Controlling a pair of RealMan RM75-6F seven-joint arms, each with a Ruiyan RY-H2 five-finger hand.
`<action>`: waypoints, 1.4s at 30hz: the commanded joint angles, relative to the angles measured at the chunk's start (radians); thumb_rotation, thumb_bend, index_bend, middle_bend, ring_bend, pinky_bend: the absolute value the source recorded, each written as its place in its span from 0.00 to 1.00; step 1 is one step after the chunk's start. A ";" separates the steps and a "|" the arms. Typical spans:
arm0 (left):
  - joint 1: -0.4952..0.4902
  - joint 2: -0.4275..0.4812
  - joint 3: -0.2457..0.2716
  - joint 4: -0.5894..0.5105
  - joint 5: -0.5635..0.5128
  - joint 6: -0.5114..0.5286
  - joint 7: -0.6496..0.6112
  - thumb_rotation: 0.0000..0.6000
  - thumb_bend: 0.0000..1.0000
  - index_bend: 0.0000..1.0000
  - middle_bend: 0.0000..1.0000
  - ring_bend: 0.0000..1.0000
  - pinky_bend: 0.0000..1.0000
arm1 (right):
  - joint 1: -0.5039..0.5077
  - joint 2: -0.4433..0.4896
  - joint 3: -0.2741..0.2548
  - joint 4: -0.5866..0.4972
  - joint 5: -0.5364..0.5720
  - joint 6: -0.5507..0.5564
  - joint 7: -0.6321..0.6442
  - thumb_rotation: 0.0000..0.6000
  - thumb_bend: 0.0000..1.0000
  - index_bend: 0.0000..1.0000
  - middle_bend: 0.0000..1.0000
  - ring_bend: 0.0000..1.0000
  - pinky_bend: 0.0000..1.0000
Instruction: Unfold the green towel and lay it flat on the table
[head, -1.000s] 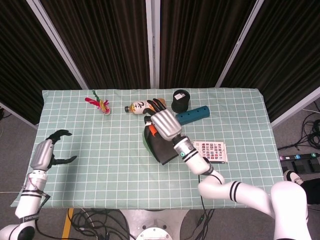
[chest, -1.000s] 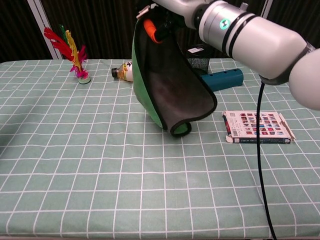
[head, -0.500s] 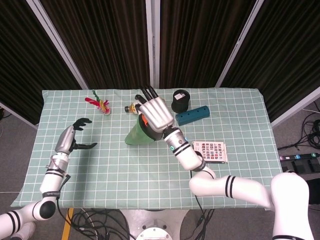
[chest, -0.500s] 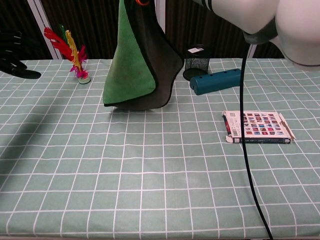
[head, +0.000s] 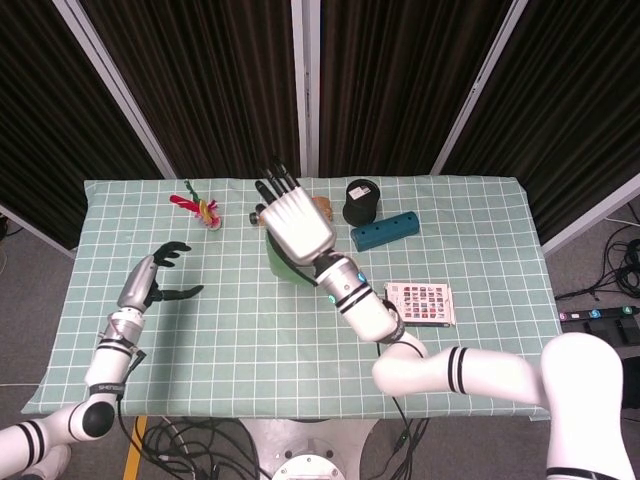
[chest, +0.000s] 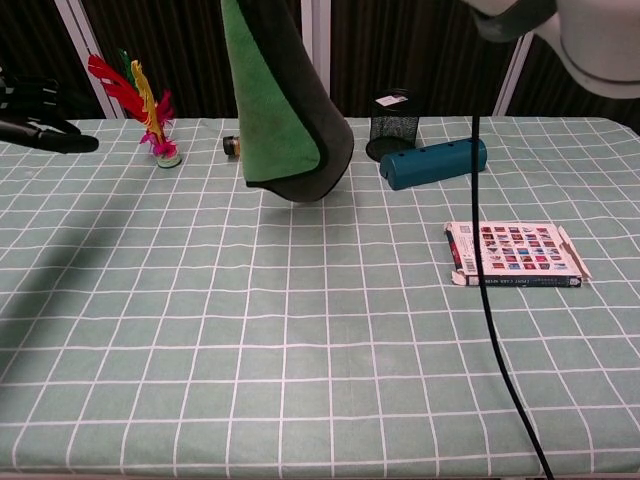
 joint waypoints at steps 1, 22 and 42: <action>-0.012 -0.004 -0.003 0.002 -0.017 -0.023 -0.009 0.66 0.00 0.32 0.28 0.24 0.29 | 0.047 -0.059 -0.033 0.032 0.036 0.005 -0.062 1.00 0.58 0.67 0.23 0.00 0.00; -0.071 -0.035 0.021 0.002 -0.071 -0.029 0.104 0.45 0.00 0.32 0.27 0.24 0.29 | 0.214 -0.318 -0.034 0.348 0.156 0.071 -0.234 0.94 0.53 0.67 0.21 0.00 0.00; -0.145 -0.067 0.027 -0.020 -0.126 -0.045 0.217 0.45 0.00 0.32 0.27 0.24 0.29 | 0.231 -0.374 -0.009 0.439 0.145 0.088 -0.225 0.93 0.53 0.67 0.21 0.00 0.00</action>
